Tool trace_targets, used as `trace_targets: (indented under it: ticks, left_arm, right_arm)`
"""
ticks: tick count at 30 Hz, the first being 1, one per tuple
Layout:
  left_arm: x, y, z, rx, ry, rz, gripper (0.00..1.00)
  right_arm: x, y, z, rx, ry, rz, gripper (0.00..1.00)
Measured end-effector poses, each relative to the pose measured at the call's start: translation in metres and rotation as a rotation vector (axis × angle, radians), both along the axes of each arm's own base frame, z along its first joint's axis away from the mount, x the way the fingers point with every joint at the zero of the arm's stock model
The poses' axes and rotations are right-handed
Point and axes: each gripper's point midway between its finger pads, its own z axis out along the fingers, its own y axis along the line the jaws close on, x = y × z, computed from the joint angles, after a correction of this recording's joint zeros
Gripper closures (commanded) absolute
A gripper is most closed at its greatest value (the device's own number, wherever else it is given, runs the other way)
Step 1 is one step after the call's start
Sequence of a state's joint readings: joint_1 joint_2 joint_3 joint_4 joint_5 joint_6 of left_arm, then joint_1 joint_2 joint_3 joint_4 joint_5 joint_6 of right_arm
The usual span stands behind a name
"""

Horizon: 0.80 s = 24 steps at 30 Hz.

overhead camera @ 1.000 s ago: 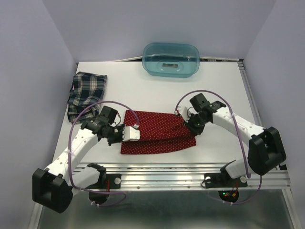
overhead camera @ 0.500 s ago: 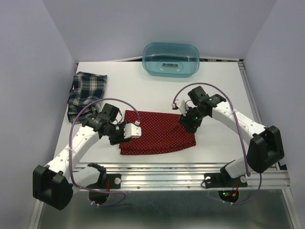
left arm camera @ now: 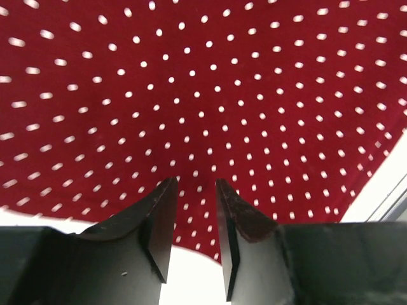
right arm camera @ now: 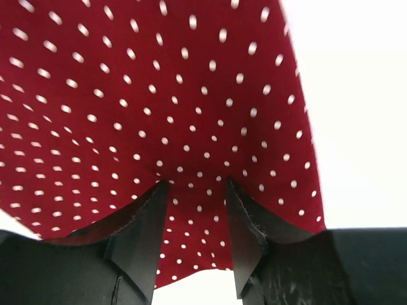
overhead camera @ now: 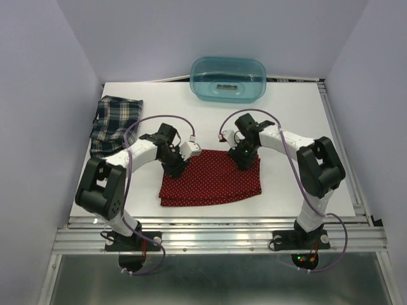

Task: Fold and stack the skirts
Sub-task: Fold the skirt

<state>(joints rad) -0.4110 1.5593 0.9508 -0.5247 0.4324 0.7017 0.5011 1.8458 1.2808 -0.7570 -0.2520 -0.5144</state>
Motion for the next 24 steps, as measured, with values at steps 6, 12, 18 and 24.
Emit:
trace_targets:
  ticks: [6, 12, 18, 24]
  left_arm:
    - [0.015, -0.005, -0.020, 0.032, 0.077, 0.091, 0.64]
    - [0.083, -0.034, -0.021, 0.022, 0.056, 0.153, 0.66]
    - [0.175, -0.079, -0.013, -0.033, -0.029, 0.175, 0.61]
    - [0.227, -0.103, 0.008, -0.095, -0.113, 0.201, 0.57]
  right_arm:
    - [-0.021, -0.018, -0.012, -0.032, -0.011, 0.015, 0.52]
    - [-0.064, -0.025, -0.012, -0.006, 0.075, -0.006, 0.48]
    - [-0.112, 0.019, -0.005, 0.095, 0.212, 0.043, 0.43]
    - [-0.133, 0.074, 0.028, 0.251, 0.309, 0.080, 0.41]
